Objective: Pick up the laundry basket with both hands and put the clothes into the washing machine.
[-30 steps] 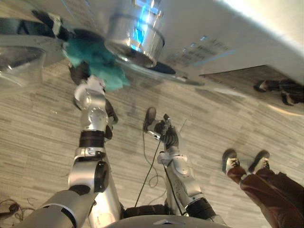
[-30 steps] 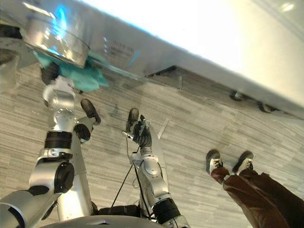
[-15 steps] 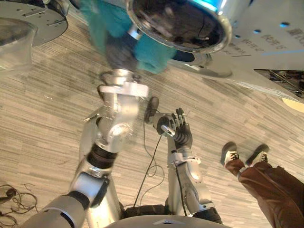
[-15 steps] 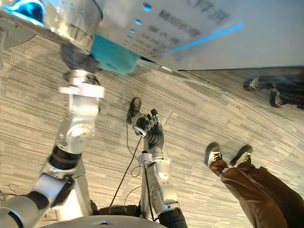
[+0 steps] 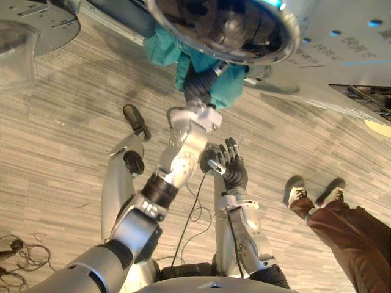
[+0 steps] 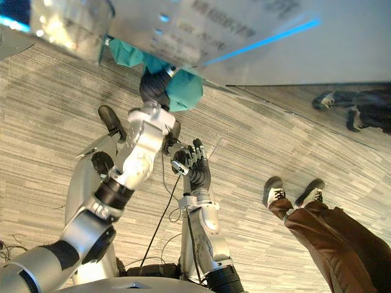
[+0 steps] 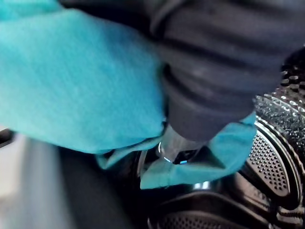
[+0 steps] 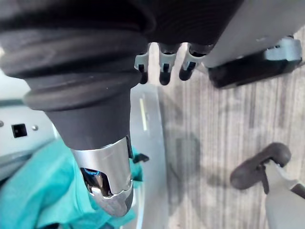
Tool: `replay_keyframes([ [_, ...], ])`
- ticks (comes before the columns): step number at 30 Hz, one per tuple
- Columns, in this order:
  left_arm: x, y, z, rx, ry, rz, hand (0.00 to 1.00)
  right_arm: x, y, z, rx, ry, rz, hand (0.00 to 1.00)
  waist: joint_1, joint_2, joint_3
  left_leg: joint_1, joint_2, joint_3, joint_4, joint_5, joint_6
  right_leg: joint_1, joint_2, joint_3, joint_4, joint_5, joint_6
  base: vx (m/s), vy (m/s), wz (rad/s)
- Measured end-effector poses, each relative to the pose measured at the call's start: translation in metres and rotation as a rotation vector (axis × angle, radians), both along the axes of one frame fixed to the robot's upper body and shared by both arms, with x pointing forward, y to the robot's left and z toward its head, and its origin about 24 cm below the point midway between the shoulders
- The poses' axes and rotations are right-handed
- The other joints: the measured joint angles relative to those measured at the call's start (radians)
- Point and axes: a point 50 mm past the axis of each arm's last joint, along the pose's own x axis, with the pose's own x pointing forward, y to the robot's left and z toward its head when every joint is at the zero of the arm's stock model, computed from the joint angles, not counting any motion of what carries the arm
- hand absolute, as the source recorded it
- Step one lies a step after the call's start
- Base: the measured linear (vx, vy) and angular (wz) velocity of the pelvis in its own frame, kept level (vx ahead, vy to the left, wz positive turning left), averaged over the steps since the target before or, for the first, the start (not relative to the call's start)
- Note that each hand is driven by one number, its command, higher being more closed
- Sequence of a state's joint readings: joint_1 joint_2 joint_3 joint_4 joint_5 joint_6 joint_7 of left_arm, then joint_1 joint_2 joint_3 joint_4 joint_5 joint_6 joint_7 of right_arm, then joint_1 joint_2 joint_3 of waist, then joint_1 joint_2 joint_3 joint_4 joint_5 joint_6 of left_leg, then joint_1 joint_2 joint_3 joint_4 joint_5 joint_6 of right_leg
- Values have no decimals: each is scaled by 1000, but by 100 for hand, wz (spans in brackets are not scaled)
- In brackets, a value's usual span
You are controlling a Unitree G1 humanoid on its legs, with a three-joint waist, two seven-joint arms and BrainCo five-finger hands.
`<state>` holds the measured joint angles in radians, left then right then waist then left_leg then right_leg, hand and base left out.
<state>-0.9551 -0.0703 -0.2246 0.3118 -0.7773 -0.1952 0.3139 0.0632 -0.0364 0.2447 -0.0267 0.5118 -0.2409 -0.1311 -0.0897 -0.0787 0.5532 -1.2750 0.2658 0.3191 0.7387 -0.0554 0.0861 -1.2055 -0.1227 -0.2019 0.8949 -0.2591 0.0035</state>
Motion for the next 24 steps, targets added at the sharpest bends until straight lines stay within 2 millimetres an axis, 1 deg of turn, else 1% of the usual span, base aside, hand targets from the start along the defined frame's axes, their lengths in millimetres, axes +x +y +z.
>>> replay_keyframes([
  [1,3,10,14,3,-35,40,100,0,-1,0,-2,-2,-1,0,-7,-5,0,-2,2,3,1,-1,-1,-4,1,2,0,2,1,-16,9,-14],
  [2,7,34,44,13,-118,123,100,0,-3,0,-3,-6,-3,0,-20,-21,1,-8,6,11,0,-1,-2,-18,4,10,-1,5,2,-35,10,-16],
  [4,3,69,92,18,-262,242,100,0,-11,1,0,-19,-36,0,-36,-24,1,-33,15,28,-12,4,-10,-50,6,11,-10,18,2,-46,5,-11],
  [5,0,77,103,14,-297,267,100,1,-12,2,10,-24,-44,0,-37,-27,2,-36,23,44,-18,6,-12,-57,6,12,-15,22,-2,-51,-1,0],
  [6,-6,88,120,10,-354,309,100,1,-16,3,21,-33,-62,0,-39,-28,2,-37,33,76,-40,8,-15,-71,3,13,-32,34,-3,-45,-7,5],
  [7,-11,96,131,7,-393,339,100,1,-19,3,25,-37,-69,0,-41,-28,2,-37,42,105,-61,17,-23,-78,0,12,-52,48,-6,-35,-7,8],
  [8,-14,99,134,8,-408,350,100,2,-21,3,25,-38,-72,0,-43,-28,2,-37,44,114,-67,21,-27,-80,-1,11,-58,53,-6,-34,0,6],
  [9,-16,101,136,11,-418,363,100,2,-23,3,22,-38,-76,0,-46,-28,2,-35,45,128,-78,34,-20,-82,-4,11,-64,60,-2,-37,7,-2],
  [12,-21,96,141,16,-435,374,100,2,-25,2,17,-35,-78,0,-52,-28,2,-30,41,148,-92,34,-20,-82,-12,13,-83,77,1,-44,12,-3],
  [15,-42,76,152,48,-534,339,100,2,-33,-1,11,-21,-103,0,-49,-28,2,-32,38,154,-99,35,-21,-82,-14,13,-98,91,5,-49,6,-4],
  [18,-50,61,151,10,-529,269,100,2,-43,-7,22,6,-142,0,-51,-27,1,-28,25,163,-124,42,-27,-82,-25,11,-118,103,9,-51,3,5],
  [20,-59,46,150,-81,-509,129,100,2,-48,-9,7,28,-138,0,-51,-27,1,-23,16,175,-144,51,-25,-81,-31,9,-131,112,12,-64,1,8],
  [21,-62,38,148,-157,-480,50,100,3,-49,-10,-2,35,-131,0,-53,-27,1,-19,6,175,-164,61,-23,-79,-34,8,-144,119,13,-56,2,6],
  [24,-66,28,144,-282,-425,-74,100,3,-48,-10,-22,46,-106,0,-64,-27,1,-14,-7,175,-193,75,-25,-71,-38,2,-169,133,18,-59,4,4],
])
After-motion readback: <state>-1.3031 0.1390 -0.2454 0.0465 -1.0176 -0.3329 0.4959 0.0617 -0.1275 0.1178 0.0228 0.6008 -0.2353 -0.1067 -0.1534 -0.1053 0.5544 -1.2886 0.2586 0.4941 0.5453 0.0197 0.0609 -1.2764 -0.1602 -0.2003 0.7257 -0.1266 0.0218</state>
